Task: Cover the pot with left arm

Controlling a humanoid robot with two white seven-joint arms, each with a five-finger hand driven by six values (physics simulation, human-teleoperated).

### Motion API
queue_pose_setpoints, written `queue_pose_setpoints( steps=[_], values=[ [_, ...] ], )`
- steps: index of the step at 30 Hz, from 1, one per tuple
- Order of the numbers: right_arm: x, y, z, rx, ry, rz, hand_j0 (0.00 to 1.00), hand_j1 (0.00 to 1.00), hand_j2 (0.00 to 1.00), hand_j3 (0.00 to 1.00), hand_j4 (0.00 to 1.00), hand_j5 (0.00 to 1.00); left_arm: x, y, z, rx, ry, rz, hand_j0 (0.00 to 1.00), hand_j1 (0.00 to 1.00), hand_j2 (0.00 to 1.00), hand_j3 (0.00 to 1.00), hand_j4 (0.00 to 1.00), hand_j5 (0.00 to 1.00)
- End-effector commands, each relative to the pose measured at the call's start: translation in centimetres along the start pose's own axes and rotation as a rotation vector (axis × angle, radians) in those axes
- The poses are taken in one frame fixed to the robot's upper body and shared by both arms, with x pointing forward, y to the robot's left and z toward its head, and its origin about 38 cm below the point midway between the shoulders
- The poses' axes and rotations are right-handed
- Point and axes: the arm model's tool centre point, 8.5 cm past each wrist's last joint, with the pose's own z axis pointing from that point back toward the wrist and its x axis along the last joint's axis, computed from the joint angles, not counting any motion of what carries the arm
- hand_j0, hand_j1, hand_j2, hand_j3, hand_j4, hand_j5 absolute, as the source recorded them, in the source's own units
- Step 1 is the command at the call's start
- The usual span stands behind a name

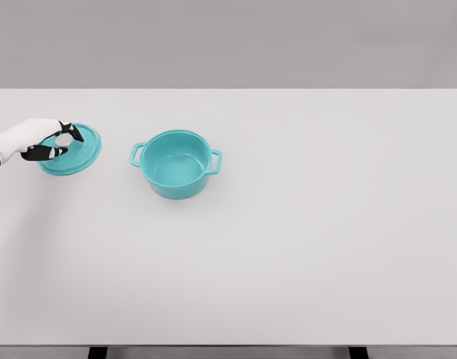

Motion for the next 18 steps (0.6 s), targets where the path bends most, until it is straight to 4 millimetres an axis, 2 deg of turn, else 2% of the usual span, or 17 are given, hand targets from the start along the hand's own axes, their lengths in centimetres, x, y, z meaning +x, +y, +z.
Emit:
queue_pose_setpoints(
  steps=[1, 10, 18],
  values=[
    [0.0, 0.0, 0.0, 0.000, 0.001, 0.000, 1.00, 1.00, 1.00, 1.00, 1.00, 1.00, 0.0, 0.1, 0.0, 0.005, 0.000, 0.004, 0.47, 0.47, 0.47, 0.47, 0.47, 0.47],
    [0.0, 0.0, 0.0, 0.000, 0.001, 0.000, 1.00, 1.00, 1.00, 1.00, 1.00, 1.00, 0.2, 0.6, 0.1, 0.018, -0.007, -0.004, 0.46, 0.46, 0.46, 0.46, 0.46, 0.46],
    [0.0, 0.0, 0.0, 0.000, -0.001, 0.000, 1.00, 1.00, 1.00, 1.00, 1.00, 1.00, 2.1, 2.6, 0.2, 0.065, -0.059, -0.067, 0.46, 0.46, 0.46, 0.46, 0.46, 0.46]
  ],
)
